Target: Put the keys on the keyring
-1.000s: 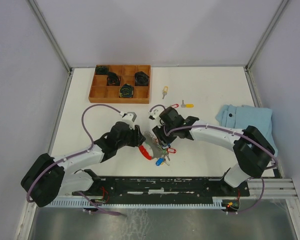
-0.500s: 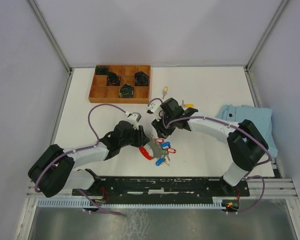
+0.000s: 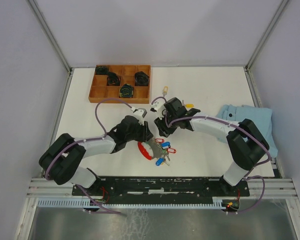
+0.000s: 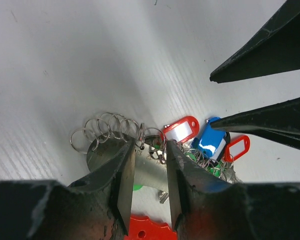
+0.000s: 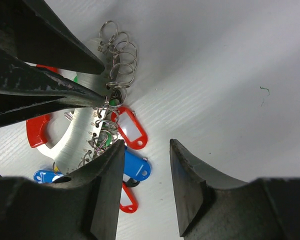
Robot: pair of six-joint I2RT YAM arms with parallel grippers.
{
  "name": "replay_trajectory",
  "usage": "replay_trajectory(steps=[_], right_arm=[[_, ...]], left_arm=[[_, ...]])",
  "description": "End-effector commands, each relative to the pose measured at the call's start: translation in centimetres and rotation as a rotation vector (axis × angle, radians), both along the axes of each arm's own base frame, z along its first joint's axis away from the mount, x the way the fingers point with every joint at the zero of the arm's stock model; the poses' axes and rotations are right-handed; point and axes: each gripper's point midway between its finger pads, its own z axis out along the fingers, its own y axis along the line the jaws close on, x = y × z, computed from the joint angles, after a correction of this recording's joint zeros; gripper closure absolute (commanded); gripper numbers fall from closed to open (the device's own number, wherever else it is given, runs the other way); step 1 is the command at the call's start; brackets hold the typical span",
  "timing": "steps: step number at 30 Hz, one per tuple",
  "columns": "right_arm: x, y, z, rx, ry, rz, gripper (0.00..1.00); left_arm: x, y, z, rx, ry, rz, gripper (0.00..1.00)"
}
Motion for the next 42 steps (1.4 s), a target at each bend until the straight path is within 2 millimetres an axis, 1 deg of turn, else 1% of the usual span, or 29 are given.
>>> replay_trajectory(steps=[1, 8, 12, 14, 16, 19, 21, 25, 28, 33, 35, 37, 40, 42], right_arm=[[1.2, 0.7, 2.2, 0.068, -0.064, -0.017, 0.51], [1.0, 0.7, 2.0, 0.072, -0.058, -0.013, 0.52], [1.1, 0.7, 2.1, 0.075, -0.062, -0.012, 0.52], [1.1, 0.7, 2.2, 0.075, -0.064, -0.011, 0.52], [1.0, 0.7, 2.3, 0.077, -0.066, -0.01, 0.52], [1.0, 0.6, 2.3, 0.083, -0.067, -0.009, 0.52], [0.8, 0.7, 2.3, 0.092, -0.061, -0.003, 0.52], [0.3, 1.2, 2.3, 0.122, -0.048, 0.02, 0.53], [0.1, 1.6, 2.4, 0.145, -0.05, 0.034, 0.53], [0.3, 1.9, 1.6, 0.159, -0.048, 0.033, 0.54], [0.2, 1.9, 1.4, 0.158, -0.035, 0.031, 0.55], [0.2, 1.8, 1.3, 0.155, -0.037, 0.024, 0.56], [0.1, 2.1, 1.4, 0.169, -0.032, 0.025, 0.57], [0.0, 2.5, 1.3, 0.189, -0.017, 0.039, 0.57]], left_arm=[[1.8, -0.2, 0.5, 0.046, -0.06, -0.007, 0.63], [2.0, -0.5, -0.8, 0.083, -0.028, -0.029, 0.67], [1.8, -1.0, -1.4, 0.08, -0.003, -0.055, 0.72], [1.6, -1.3, -1.5, 0.075, 0.007, -0.069, 0.76], [1.5, -1.4, -1.3, 0.072, 0.005, -0.083, 0.82], [1.4, -1.1, -0.8, 0.098, -0.02, -0.108, 0.93], [1.5, -0.8, -0.1, 0.118, -0.056, -0.125, 0.97], [1.8, -0.3, 0.9, 0.158, -0.135, -0.165, 0.97], [2.1, 0.2, 1.1, 0.187, -0.168, -0.186, 0.97], [3.0, 0.8, 1.0, 0.175, -0.175, -0.168, 0.96], [2.7, 0.6, 1.3, 0.153, -0.167, -0.172, 0.92], [2.3, 0.6, 1.6, 0.131, -0.166, -0.166, 0.91], [1.8, 0.8, 1.7, 0.118, -0.161, -0.158, 0.97], [1.4, 0.4, 2.1, 0.092, -0.164, -0.186, 0.97]])
